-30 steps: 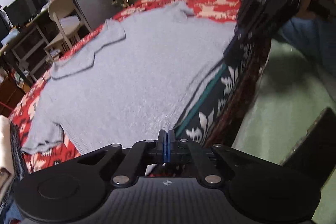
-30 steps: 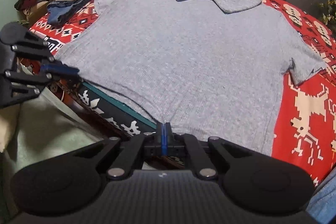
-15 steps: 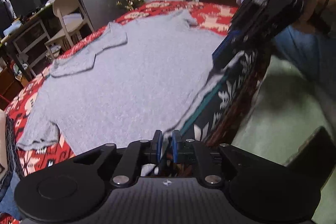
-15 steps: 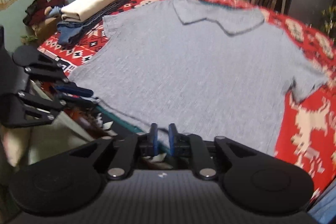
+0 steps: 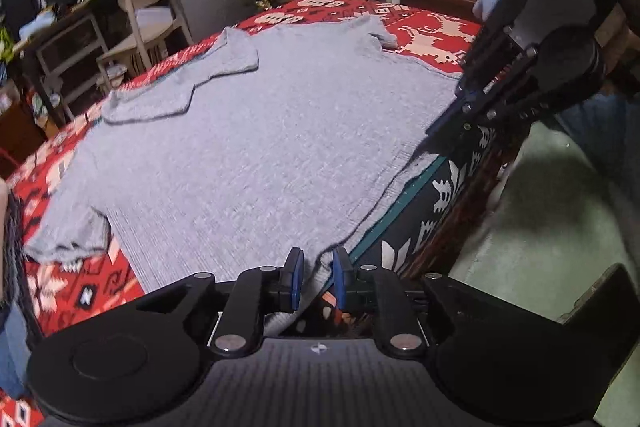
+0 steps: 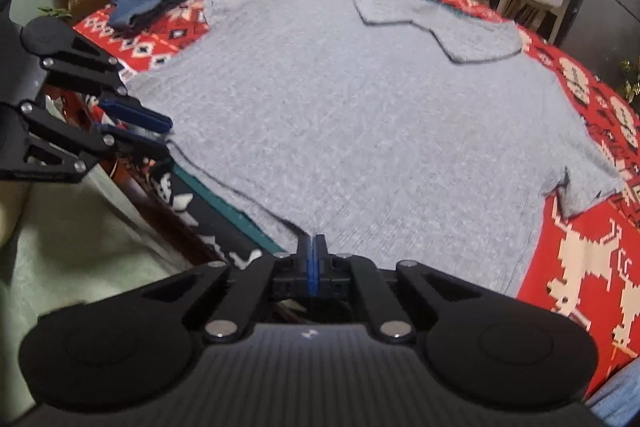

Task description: Fold clothes

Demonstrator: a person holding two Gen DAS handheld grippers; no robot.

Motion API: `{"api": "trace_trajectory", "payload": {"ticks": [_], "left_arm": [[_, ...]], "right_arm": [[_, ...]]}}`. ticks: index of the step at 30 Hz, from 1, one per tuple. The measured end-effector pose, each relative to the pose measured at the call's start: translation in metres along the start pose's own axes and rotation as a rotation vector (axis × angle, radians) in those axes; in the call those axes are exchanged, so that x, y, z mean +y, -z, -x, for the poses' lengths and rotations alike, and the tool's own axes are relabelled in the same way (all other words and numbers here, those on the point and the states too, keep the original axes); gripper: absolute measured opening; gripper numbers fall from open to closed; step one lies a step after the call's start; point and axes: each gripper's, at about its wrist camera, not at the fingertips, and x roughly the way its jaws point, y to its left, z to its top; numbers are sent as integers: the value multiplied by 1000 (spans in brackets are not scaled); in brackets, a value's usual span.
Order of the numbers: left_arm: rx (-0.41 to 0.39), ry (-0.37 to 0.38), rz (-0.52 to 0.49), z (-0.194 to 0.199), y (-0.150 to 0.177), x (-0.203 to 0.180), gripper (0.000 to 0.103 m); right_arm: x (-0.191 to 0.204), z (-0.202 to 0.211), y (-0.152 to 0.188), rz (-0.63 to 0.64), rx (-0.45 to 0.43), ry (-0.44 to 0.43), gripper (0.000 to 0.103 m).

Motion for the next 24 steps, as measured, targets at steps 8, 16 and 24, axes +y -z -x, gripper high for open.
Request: {"api": "trace_trajectory", "payload": {"ticks": [8, 16, 24], "left_arm": [[-26, -18, -6, 7, 2, -3, 17], [-77, -54, -57, 15, 1, -4, 24], [-79, -223, 287, 9, 4, 65, 14]], "right_arm": [[-3, 10, 1, -78, -46, -90, 31], [-5, 17, 0, -92, -96, -58, 56], [-9, 23, 0, -118, -139, -16, 77]]}}
